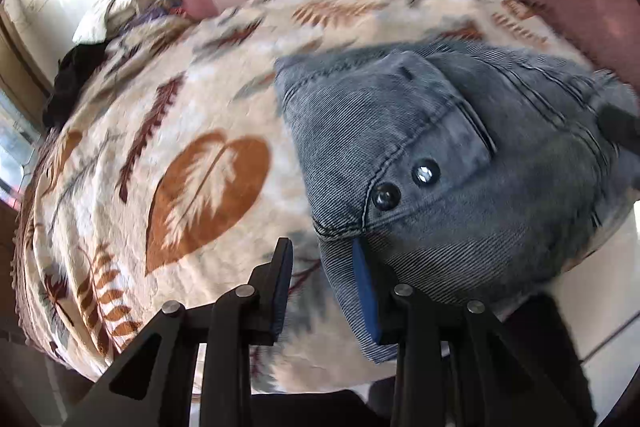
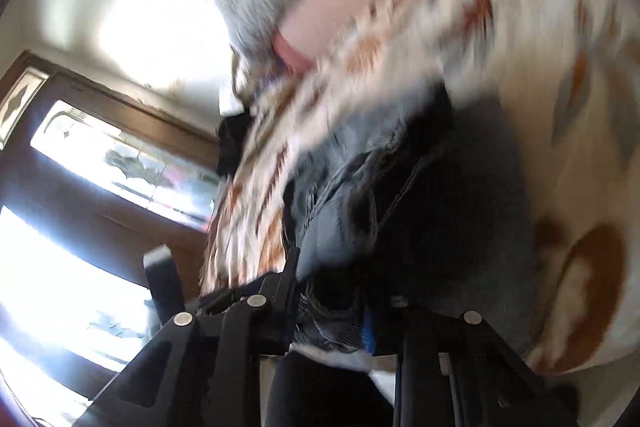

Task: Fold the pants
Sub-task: 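Release the folded jeans and open both grippers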

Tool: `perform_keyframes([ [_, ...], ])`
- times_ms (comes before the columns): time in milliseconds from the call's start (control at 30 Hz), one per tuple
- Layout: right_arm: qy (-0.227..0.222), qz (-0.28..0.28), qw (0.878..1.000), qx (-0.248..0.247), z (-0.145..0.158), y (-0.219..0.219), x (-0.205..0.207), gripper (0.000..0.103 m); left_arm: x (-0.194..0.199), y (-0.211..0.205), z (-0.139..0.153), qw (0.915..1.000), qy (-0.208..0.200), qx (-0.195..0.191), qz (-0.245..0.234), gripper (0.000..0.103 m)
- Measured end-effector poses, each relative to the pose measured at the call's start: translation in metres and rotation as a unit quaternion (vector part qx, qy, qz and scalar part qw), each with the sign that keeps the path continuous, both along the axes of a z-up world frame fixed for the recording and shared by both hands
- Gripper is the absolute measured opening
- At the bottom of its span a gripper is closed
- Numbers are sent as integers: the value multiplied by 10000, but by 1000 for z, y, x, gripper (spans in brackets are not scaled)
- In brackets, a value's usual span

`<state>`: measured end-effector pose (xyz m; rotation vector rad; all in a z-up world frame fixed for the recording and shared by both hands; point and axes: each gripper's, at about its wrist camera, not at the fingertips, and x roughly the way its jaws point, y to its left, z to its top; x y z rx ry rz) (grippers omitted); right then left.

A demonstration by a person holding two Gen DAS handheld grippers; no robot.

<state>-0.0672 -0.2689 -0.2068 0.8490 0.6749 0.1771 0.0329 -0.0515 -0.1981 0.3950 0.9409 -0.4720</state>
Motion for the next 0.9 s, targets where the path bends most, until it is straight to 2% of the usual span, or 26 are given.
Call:
perform_keyframes([
  [100, -326, -210, 9980, -490, 31, -10, -21, 26, -13, -18, 17, 9992, -364, 47, -160, 33],
  [167, -343, -338, 9972, -570, 30, -23, -35, 26, -14, -31, 8, 9983, -431, 321, -222, 34],
  [200, -232, -384, 9980, -438, 20, -30, -38, 27, -12, -36, 0, 9981, -351, 442, -241, 34],
  [267, 477, -488, 9975, -173, -15, -46, -46, 44, -4, -39, -23, 9973, -10, 717, -160, 35],
  [300, 943, -545, 9941, -11, -36, -49, -46, 47, -4, -37, -28, 9976, 44, 677, -105, 35],
  [333, 1161, -564, 9911, 312, -55, -56, -51, 48, -6, -35, -25, 9981, -16, 599, -102, 35],
  [400, 989, -716, 9900, 714, -63, -69, -69, 49, -10, -32, -16, 9981, -112, 590, -120, 36],
  [467, 821, -1081, 9900, 388, -47, -85, -84, 51, -12, -26, -4, 9985, -247, 492, -41, 41],
  [533, 324, -1385, 9898, 72, -17, -96, -95, 51, -15, -22, 11, 9984, -468, 320, 59, 50],
  [600, -161, -1432, 9893, -225, 12, -93, -95, 51, -18, -23, 22, 9974, -666, 209, 199, 56],
  [667, -268, -1349, 9889, -557, 27, -82, -87, 51, -21, -20, 34, 9966, -791, 22, 226, 56],
  [733, -178, -1122, 9897, -867, 29, -52, -52, 51, -25, -18, 42, 9961, -854, -76, 225, 56],
  [833, 73, -708, 9933, -909, 6, -23, -28, 51, -29, -13, 52, 9953, -926, -192, 213, 56],
  [867, 242, -584, 9935, -946, -5, -15, -16, 51, -32, -12, 55, 9952, -927, -236, 222, 56],
  [900, 700, -449, 9902, -1121, -25, -4, 1, 51, -35, -9, 59, 9949, -937, -297, 234, 56],
])
